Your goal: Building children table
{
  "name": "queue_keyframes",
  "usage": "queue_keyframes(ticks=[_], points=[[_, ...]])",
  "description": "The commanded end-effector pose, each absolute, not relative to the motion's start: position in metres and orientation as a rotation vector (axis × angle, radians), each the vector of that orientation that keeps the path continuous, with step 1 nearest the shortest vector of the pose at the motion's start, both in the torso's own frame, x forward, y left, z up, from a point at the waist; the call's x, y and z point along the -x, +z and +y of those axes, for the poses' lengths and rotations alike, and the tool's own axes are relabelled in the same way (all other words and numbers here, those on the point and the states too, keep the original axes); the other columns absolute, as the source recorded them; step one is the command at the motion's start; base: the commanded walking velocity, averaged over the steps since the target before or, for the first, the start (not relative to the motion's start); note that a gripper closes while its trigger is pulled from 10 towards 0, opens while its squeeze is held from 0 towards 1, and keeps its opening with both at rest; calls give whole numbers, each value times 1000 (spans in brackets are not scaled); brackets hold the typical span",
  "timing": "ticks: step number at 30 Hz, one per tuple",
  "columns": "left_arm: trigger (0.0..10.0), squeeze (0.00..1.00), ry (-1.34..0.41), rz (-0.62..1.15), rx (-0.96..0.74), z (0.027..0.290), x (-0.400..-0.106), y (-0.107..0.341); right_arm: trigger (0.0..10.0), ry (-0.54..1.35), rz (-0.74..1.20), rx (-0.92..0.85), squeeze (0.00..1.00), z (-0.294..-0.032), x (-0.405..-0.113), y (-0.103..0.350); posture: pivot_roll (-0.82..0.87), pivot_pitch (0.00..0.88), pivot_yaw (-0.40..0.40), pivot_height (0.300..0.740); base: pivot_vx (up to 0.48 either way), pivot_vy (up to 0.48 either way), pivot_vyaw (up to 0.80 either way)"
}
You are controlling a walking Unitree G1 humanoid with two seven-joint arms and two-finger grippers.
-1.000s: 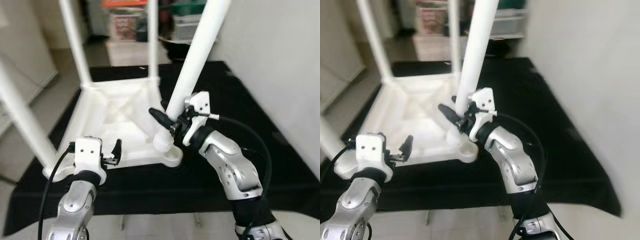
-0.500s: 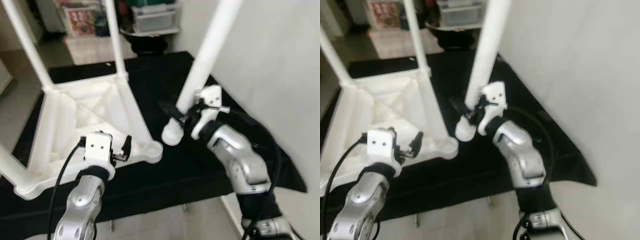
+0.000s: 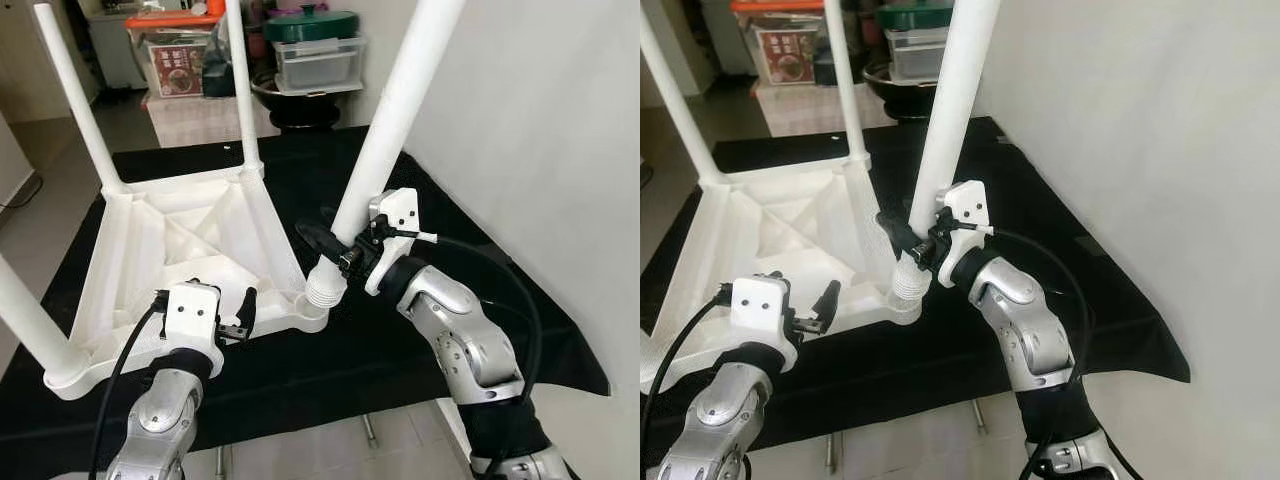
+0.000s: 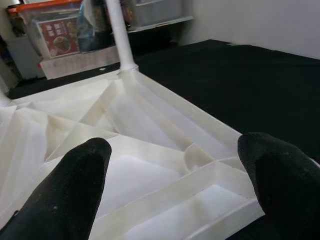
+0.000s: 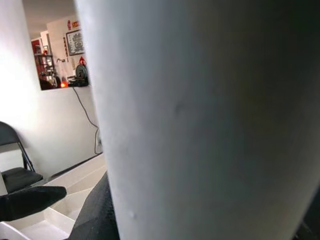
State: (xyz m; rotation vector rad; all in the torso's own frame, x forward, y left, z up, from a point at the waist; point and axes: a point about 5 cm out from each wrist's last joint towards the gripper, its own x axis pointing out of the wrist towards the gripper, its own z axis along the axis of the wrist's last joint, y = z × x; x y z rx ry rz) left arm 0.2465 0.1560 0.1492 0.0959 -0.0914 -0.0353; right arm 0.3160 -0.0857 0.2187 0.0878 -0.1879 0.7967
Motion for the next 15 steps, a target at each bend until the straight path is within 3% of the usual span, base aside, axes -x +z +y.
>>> queue_keyframes(ticks=[1, 15], points=[[10000, 0, -32, -95, -118, 157, -244, 149, 10000, 816, -221, -72, 0, -83, -312, 223, -83, 2, 29, 740, 0, 0, 0], [10000, 0, 5, -107, -107, 165, -244, 150, 10000, 816, -217, -64, 0, -83, -311, 222, -84, 11, 30, 740, 0, 0, 0]])
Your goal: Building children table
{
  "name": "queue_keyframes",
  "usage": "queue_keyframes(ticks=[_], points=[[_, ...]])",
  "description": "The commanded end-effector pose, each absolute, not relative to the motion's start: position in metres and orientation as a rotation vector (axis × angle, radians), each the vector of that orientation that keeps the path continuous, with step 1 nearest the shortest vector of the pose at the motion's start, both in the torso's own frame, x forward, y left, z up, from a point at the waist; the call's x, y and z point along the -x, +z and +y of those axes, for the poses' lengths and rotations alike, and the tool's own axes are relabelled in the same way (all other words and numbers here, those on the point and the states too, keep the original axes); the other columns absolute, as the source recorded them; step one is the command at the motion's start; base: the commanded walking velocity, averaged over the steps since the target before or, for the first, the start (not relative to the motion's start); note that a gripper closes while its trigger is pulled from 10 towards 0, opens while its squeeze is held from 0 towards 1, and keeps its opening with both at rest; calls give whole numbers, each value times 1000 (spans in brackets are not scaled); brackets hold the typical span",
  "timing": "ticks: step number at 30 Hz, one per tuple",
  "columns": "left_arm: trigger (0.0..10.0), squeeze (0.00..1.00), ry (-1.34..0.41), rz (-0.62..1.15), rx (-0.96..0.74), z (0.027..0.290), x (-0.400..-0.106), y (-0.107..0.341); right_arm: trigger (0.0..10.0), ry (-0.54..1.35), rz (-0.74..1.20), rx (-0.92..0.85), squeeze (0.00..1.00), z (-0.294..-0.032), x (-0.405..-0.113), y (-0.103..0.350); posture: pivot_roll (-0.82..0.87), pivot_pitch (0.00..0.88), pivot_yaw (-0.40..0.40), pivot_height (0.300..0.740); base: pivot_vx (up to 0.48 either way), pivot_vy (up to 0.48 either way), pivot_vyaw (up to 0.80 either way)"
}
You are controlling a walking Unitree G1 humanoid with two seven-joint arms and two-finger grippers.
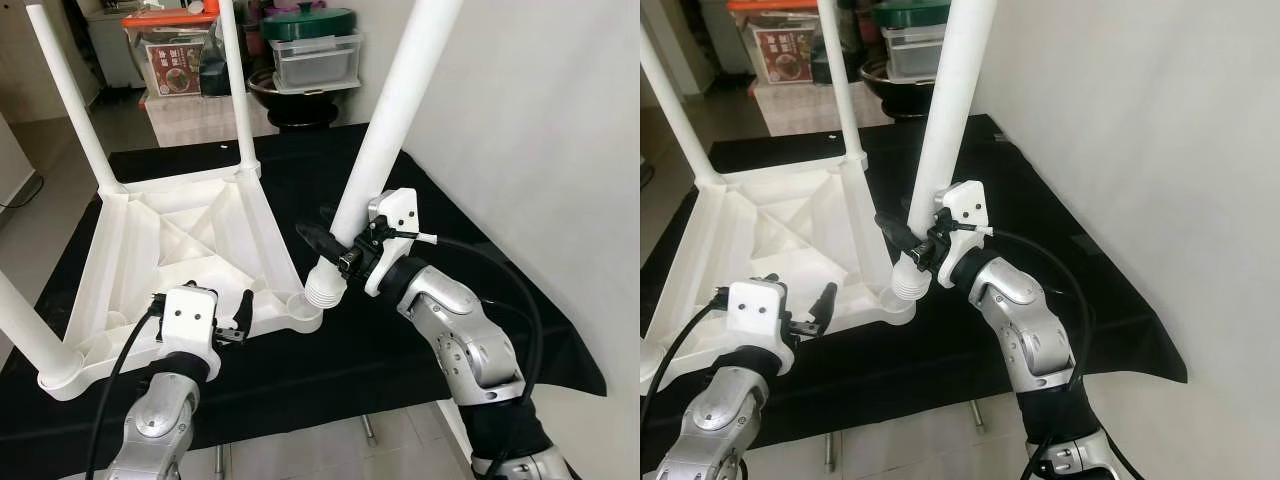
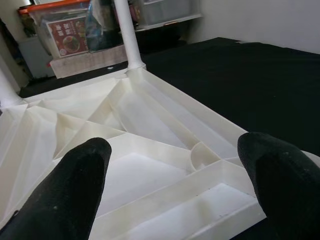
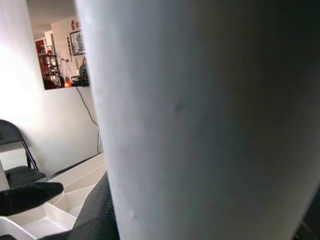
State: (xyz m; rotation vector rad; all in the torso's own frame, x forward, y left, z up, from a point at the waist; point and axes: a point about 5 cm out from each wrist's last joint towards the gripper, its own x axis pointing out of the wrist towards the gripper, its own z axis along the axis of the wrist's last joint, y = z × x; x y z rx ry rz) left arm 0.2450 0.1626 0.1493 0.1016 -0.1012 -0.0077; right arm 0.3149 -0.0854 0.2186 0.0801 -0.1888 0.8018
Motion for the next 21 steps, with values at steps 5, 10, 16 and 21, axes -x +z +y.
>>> queue_keyframes(ticks=[5, 10, 16, 21], points=[[10000, 0, 5, -108, -94, 167, -243, 152, 10000, 816, -207, -61, 0, -83, -312, 221, -83, 11, 28, 740, 0, 0, 0], [10000, 0, 17, -127, -83, 168, -243, 156, 10000, 825, -207, -67, 0, -83, -312, 221, -85, 11, 28, 740, 0, 0, -640], [10000, 0, 12, -147, -83, 167, -243, 159, 10000, 840, -220, -48, 0, -82, -310, 222, -86, 11, 27, 740, 95, 0, 0], [10000, 0, 8, -155, -81, 167, -243, 161, 10000, 879, -257, -96, 0, -82, -306, 225, -82, 12, 25, 740, 318, 0, 640]])
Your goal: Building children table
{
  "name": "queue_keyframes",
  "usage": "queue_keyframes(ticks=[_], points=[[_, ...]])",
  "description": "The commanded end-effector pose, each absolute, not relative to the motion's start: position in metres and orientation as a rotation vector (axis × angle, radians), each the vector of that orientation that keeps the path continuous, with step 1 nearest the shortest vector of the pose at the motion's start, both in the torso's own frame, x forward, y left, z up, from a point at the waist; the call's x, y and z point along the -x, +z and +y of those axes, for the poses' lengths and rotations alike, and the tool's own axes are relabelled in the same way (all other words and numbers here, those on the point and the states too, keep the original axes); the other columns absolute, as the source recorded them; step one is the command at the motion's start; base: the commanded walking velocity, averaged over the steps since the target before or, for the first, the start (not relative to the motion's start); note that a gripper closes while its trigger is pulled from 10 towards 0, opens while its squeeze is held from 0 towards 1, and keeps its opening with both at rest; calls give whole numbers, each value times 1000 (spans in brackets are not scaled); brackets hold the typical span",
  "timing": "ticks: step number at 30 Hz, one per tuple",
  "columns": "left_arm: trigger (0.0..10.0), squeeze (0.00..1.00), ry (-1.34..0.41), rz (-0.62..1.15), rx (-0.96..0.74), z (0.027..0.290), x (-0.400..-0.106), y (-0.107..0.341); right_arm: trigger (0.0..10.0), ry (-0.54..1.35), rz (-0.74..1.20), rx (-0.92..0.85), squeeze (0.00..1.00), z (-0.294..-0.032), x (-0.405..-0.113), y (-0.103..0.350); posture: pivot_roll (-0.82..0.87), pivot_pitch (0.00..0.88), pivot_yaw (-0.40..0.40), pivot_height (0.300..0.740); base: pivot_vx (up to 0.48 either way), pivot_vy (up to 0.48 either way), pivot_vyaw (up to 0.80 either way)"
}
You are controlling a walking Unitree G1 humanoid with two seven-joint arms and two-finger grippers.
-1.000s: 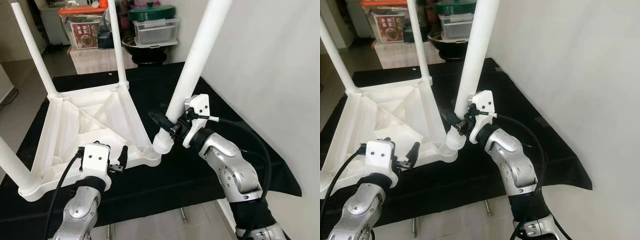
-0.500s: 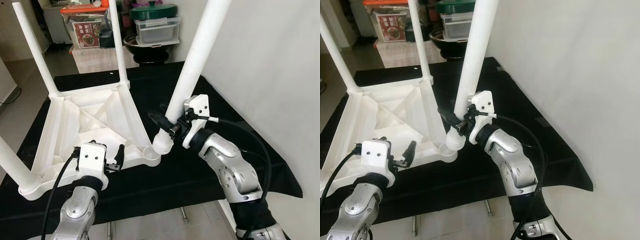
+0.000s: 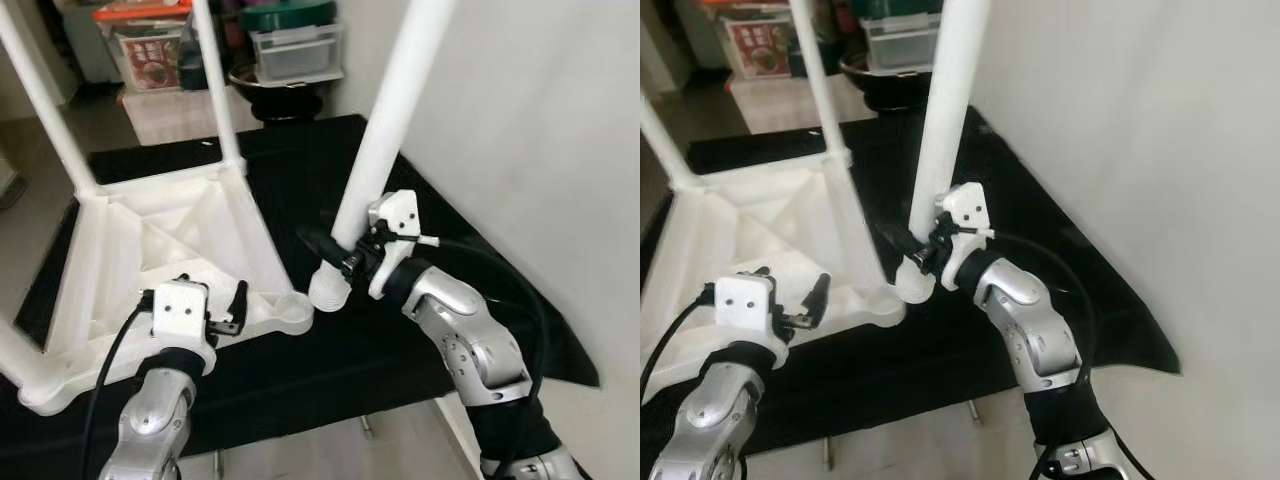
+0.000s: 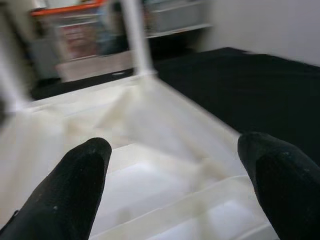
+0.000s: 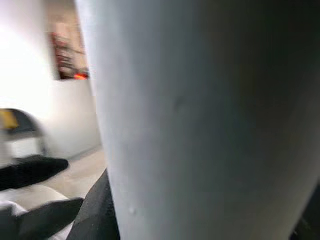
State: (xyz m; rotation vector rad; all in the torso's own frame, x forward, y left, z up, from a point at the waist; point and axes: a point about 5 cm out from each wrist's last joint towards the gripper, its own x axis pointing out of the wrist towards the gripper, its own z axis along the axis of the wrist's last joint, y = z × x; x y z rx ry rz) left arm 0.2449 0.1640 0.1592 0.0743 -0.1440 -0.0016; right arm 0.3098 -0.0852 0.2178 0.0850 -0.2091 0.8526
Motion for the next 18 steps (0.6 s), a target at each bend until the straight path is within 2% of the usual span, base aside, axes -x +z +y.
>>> queue_keyframes(ticks=[1, 7, 18], points=[[10000, 0, 7, -156, -80, 167, -243, 161, 10000, 880, -265, -114, 0, -82, -306, 226, -82, 12, 25, 740, 326, 0, 800], [10000, 0, 3, -159, -79, 166, -243, 162, 10000, 889, -246, -59, 0, -82, -305, 223, -78, 13, 26, 740, 330, 0, 722], [10000, 0, -5, -157, -76, 165, -243, 162, 10000, 897, -216, -33, 0, -77, -303, 219, -80, 12, 27, 740, 332, 0, 0]])
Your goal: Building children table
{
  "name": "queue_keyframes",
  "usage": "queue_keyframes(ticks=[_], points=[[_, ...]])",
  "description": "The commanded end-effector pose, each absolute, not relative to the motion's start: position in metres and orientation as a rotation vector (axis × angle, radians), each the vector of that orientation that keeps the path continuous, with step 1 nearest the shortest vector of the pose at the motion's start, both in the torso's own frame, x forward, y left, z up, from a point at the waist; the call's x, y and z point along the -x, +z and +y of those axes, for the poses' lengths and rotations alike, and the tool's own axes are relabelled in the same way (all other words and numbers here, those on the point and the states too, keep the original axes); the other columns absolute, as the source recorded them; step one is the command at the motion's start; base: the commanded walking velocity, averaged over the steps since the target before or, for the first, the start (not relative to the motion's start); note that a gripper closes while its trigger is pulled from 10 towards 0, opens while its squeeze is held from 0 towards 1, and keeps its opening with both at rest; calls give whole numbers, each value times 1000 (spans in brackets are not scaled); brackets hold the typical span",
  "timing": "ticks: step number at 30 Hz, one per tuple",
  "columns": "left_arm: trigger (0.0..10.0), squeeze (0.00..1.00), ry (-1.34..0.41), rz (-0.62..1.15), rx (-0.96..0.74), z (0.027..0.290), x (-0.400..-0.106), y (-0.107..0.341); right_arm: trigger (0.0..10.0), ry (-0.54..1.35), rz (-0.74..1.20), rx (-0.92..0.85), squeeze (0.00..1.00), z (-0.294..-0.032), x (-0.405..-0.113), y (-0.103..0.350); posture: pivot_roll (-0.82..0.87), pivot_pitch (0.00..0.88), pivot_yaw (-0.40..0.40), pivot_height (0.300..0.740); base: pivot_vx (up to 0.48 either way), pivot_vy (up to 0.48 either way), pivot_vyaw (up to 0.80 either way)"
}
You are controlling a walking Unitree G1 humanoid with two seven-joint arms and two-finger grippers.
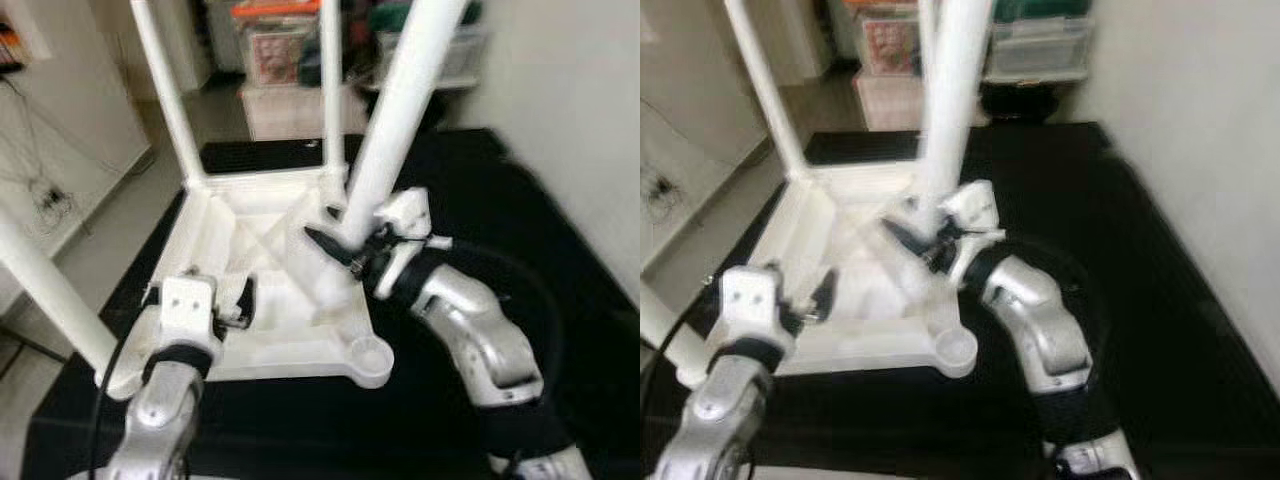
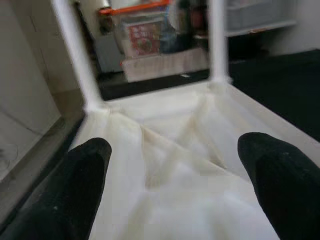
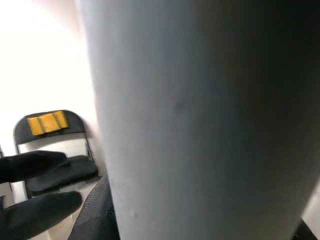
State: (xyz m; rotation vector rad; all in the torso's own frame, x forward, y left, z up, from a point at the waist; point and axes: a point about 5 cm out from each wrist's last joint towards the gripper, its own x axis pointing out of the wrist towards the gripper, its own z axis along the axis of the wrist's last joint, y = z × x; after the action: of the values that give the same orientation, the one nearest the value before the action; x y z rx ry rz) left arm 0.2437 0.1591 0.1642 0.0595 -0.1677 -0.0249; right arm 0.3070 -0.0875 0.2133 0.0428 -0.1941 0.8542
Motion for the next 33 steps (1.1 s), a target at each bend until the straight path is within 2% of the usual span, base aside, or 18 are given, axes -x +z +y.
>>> queue_keyframes(ticks=[1, 5, 12, 17, 24, 33], points=[[10000, 0, -7, -156, -62, 165, -243, 162, 10000, 897, -216, -33, 0, -77, -303, 218, -79, 12, 25, 740, 0, 0, 0], [10000, 0, -39, -135, -42, 160, -242, 159, 10000, 897, -217, -36, 0, -77, -304, 218, -79, 11, 25, 740, 0, 0, 0], [10000, 0, -98, -113, -41, 149, -241, 155, 10000, 900, -216, -36, 0, -78, -304, 219, -82, 12, 25, 740, 0, -480, 0], [10000, 0, -107, -94, -24, 149, -241, 152, 10000, 914, -212, -29, 0, -78, -303, 218, -78, 9, 30, 740, 0, 0, 0], [10000, 0, -319, -2, -56, 132, -226, 139, 10000, 1047, -204, 34, 0, -85, -294, 219, -63, 7, 37, 740, 0, 0, 0], [10000, 0, -400, 14, -55, 126, -214, 136, 10000, 1108, -199, 67, 0, -89, -295, 223, -57, 18, 24, 740, 0, 0, 0]])
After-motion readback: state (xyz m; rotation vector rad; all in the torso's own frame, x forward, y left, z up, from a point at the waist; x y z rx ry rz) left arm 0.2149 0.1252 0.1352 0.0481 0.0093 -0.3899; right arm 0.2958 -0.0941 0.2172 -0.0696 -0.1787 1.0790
